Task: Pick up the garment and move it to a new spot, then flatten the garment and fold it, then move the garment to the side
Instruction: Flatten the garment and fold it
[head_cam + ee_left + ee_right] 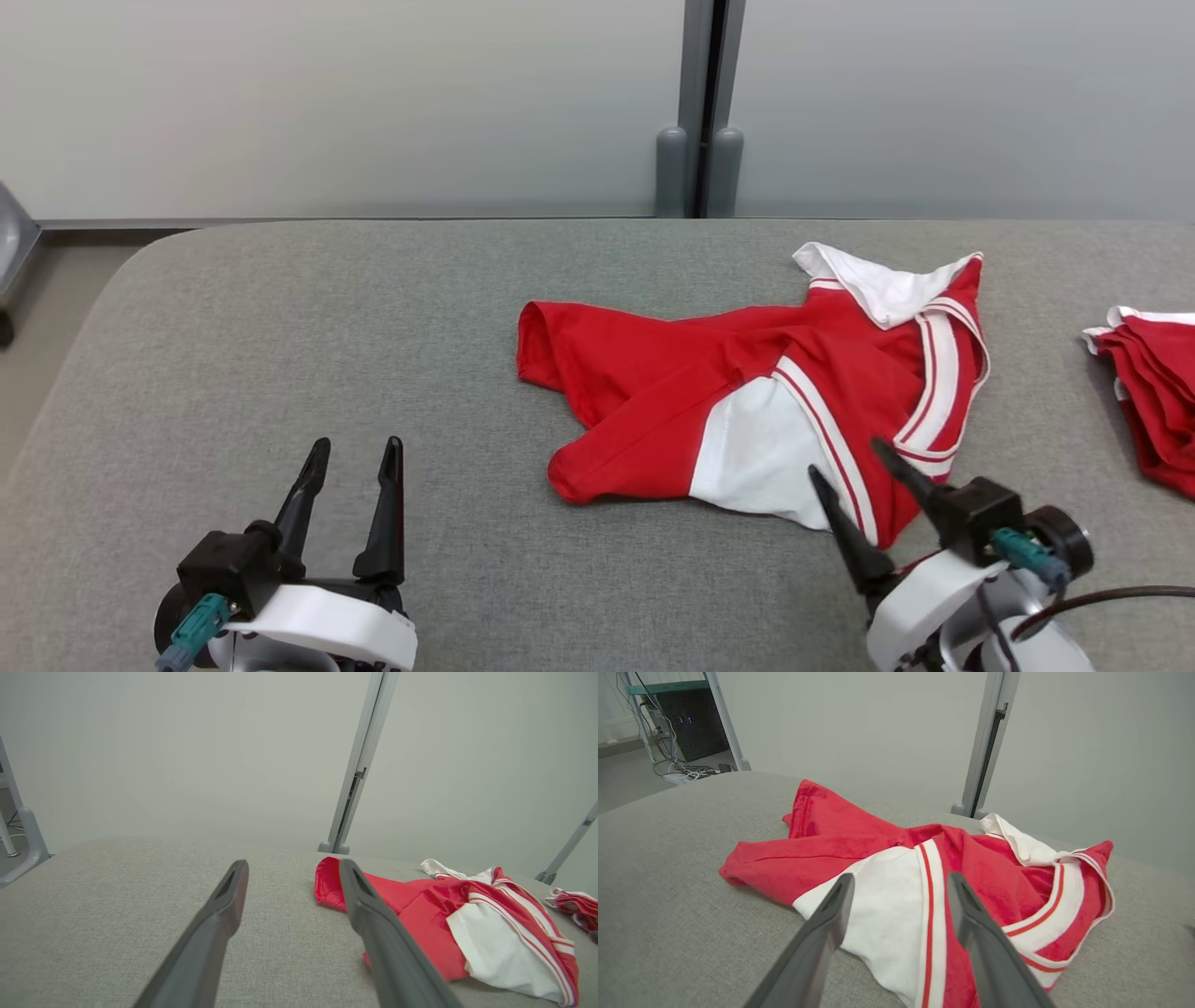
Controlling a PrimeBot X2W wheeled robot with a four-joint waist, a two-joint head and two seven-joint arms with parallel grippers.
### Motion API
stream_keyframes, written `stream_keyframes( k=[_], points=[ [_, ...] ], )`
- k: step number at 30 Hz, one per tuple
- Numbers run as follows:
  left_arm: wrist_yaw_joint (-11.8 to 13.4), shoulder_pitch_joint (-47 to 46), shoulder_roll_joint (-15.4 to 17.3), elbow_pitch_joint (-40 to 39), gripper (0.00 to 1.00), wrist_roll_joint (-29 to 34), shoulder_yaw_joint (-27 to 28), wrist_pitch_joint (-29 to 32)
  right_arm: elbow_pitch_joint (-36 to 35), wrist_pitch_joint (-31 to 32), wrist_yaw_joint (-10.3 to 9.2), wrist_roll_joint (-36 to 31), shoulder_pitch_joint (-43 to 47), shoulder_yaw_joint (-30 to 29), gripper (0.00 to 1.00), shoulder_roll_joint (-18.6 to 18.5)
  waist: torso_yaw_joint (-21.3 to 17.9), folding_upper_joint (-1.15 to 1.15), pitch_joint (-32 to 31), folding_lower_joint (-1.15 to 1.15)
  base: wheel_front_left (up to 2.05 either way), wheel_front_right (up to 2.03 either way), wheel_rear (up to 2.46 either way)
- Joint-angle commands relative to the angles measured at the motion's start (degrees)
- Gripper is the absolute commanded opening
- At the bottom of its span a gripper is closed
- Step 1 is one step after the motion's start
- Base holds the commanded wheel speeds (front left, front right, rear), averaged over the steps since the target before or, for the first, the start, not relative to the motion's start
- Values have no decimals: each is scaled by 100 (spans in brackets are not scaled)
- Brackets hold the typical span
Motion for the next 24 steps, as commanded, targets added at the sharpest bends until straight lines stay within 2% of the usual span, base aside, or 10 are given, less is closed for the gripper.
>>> stream_keyframes(
  k=[1, 13, 23, 24],
  points=[
    [22, 0, 24, -24, 100, -40, 14, 24, 15, 18, 0, 0, -5, 52, 100, 8, 48, 0, 15, 0, 0, 0, 0],
    [-31, -173, -83, 108, 100, -99, -87, -4, 995, 1065, 0, -93, -749, 775, 100, 175, 546, 0, 231, 0, 0, 0, 0],
    [-59, -228, -142, 228, 100, -128, -105, -52, 1634, 1493, 0, -256, -1040, 596, 100, 246, 806, 0, 287, 0, 0, 0, 0],
    [-60, -224, -140, 236, 100, -132, -98, -55, 1652, 1479, 0, -274, -1046, 575, 42, 263, 810, 0, 287, 0, 0, 0, 0]
  ],
)
